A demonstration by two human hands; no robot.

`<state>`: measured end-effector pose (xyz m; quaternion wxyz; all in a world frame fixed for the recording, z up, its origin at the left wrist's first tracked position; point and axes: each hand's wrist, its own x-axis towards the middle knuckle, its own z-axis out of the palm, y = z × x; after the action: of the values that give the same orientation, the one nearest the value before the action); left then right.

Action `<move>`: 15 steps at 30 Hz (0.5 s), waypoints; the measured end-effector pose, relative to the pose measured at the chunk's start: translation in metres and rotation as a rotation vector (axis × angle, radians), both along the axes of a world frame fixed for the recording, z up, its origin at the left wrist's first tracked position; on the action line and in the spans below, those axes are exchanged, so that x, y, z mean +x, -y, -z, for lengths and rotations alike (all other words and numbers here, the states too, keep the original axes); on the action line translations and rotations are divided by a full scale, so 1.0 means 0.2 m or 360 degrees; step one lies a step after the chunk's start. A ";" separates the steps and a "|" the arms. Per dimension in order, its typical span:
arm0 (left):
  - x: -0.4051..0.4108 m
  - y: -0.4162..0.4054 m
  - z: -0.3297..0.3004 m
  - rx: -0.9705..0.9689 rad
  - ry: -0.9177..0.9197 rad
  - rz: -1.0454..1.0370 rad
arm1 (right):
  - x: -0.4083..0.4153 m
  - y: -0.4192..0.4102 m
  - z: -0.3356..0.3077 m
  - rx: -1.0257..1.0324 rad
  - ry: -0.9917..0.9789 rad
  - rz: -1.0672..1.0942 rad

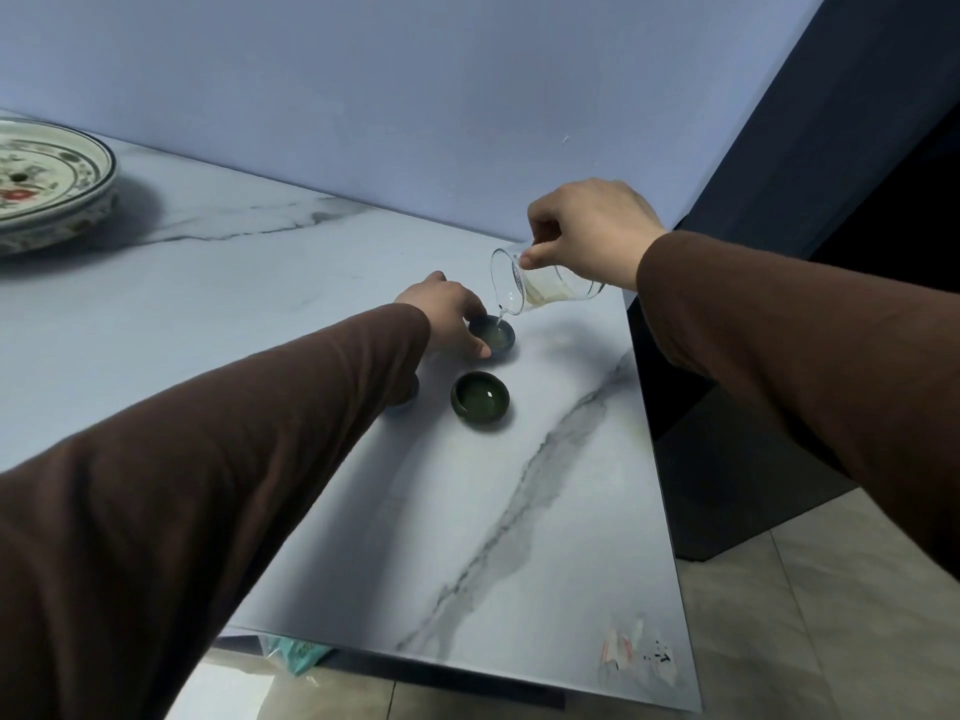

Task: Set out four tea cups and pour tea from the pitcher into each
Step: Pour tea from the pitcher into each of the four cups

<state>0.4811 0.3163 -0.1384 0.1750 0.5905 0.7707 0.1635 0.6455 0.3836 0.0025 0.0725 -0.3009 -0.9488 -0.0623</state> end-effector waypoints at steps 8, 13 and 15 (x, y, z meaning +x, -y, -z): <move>0.02 0.04 -0.01 0.0013 0.0044 0.0007 | 0.24 -0.09 0.21 -0.0912 -0.0765 0.0611; 0.03 0.14 -0.09 0.0181 -0.0051 0.0068 | 0.32 -0.04 0.22 -0.1105 -0.0966 0.0594; 0.03 0.21 -0.11 0.0243 -0.0092 0.0073 | 0.33 0.00 0.21 -0.1082 -0.0958 0.0536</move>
<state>0.4877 0.2747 -0.1166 0.1108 0.6240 0.7470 0.2007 0.7112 0.3844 -0.0387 0.2303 -0.4615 -0.7905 0.3302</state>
